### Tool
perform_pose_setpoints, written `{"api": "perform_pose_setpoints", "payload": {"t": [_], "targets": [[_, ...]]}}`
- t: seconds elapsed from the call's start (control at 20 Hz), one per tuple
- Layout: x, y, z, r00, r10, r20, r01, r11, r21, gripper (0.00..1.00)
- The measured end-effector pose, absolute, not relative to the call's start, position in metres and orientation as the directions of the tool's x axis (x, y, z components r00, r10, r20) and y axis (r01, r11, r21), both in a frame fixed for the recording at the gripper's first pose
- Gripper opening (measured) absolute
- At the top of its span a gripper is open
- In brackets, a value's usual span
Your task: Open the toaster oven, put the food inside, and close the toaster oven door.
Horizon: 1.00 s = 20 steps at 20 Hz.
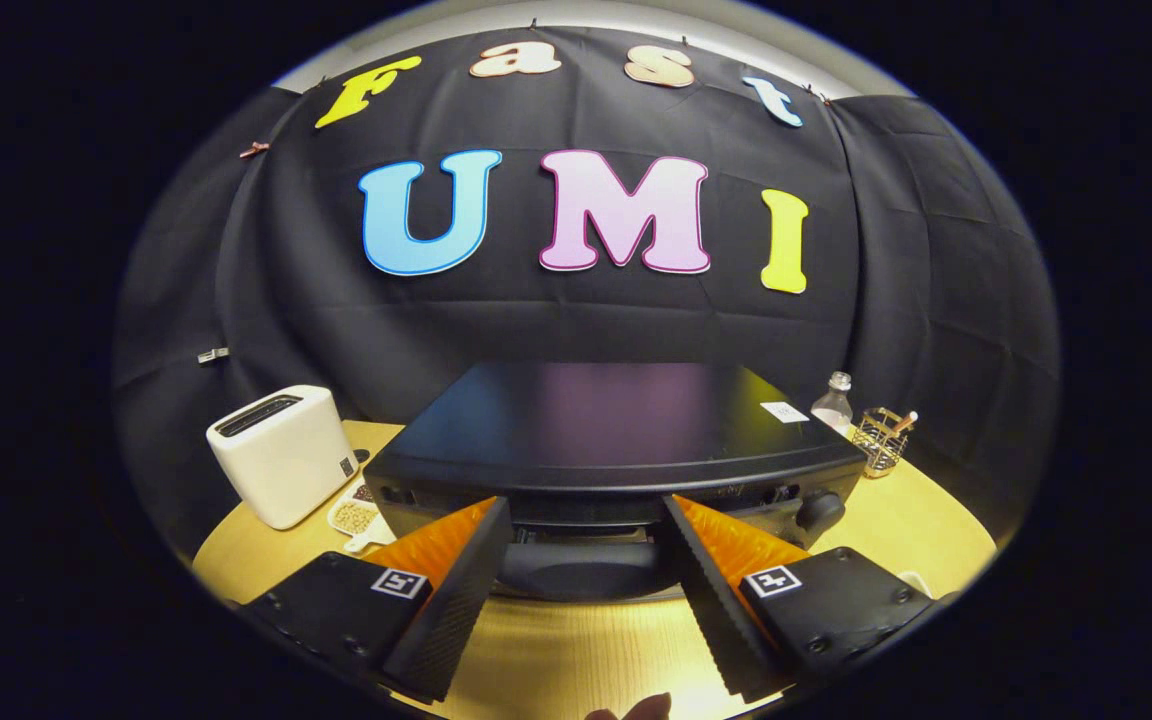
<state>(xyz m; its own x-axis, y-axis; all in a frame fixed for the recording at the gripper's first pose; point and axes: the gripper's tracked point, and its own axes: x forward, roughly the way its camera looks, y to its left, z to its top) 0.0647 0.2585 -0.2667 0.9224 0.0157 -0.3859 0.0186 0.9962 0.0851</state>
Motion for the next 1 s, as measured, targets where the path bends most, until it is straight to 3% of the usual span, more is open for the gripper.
{"api": "perform_pose_setpoints", "payload": {"t": [0.6, 0.8, 1.0], "targets": [[-0.041, 0.265, -0.335, 0.824, 0.041, -0.565, -0.005, 0.998, 0.065, 0.99], [-0.064, 0.261, -0.375, 0.745, 0.045, -0.665, -0.016, 0.999, 0.050, 0.99], [-0.074, 0.253, -0.375, 0.721, 0.089, -0.687, -0.059, 0.996, 0.067, 0.99]]}}
